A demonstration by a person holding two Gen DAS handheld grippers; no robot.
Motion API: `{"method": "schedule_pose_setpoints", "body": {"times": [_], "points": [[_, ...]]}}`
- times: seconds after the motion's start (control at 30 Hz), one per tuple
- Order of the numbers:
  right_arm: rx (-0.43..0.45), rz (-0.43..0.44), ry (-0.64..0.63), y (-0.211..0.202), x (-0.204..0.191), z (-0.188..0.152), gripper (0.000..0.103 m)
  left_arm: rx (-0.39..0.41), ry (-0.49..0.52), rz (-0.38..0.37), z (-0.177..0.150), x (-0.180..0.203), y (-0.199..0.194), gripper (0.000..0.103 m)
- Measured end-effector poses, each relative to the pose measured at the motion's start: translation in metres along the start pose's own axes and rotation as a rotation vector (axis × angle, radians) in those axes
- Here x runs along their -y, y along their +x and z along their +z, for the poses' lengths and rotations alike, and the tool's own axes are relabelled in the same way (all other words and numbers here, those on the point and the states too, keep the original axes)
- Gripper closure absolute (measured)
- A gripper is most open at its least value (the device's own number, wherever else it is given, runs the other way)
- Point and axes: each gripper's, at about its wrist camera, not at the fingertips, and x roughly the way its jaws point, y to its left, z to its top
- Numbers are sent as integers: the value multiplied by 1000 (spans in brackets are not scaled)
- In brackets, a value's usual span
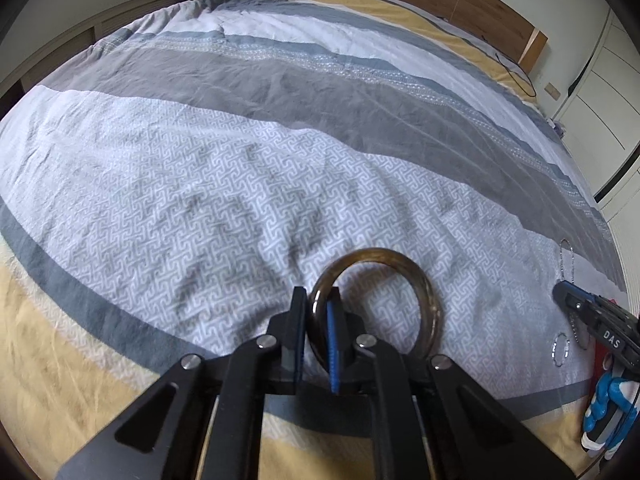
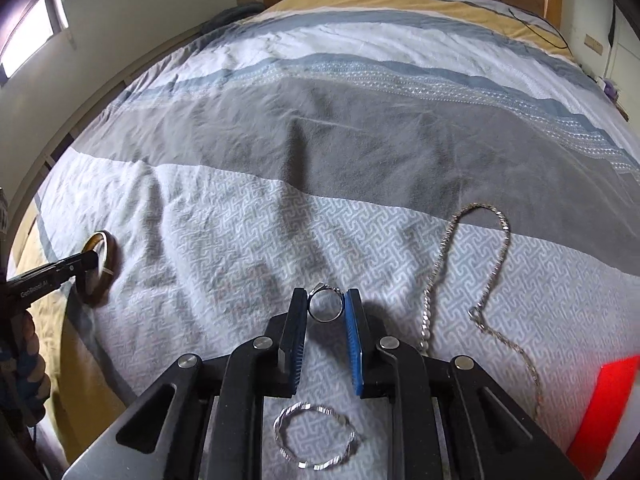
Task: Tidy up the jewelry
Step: 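Carry the dark bangle and silver ring into the red box and release both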
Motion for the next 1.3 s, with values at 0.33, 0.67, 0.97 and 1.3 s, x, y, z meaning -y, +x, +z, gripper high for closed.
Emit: {"method": "schedule_pose_setpoints", "body": {"times": [0.33, 0.67, 0.97, 1.3], "points": [[108, -9, 5, -100, 6, -17, 84, 61, 51, -6, -7, 26, -68, 95], [183, -99, 69, -198, 49, -65, 84, 104, 155, -97, -27, 100, -131, 95], [191, -206, 169, -249, 132, -121, 84, 74, 299, -220, -55, 221, -135, 95], [163, -246, 248, -231, 217, -143, 84, -18, 486, -315, -92, 366, -82, 95]]}}
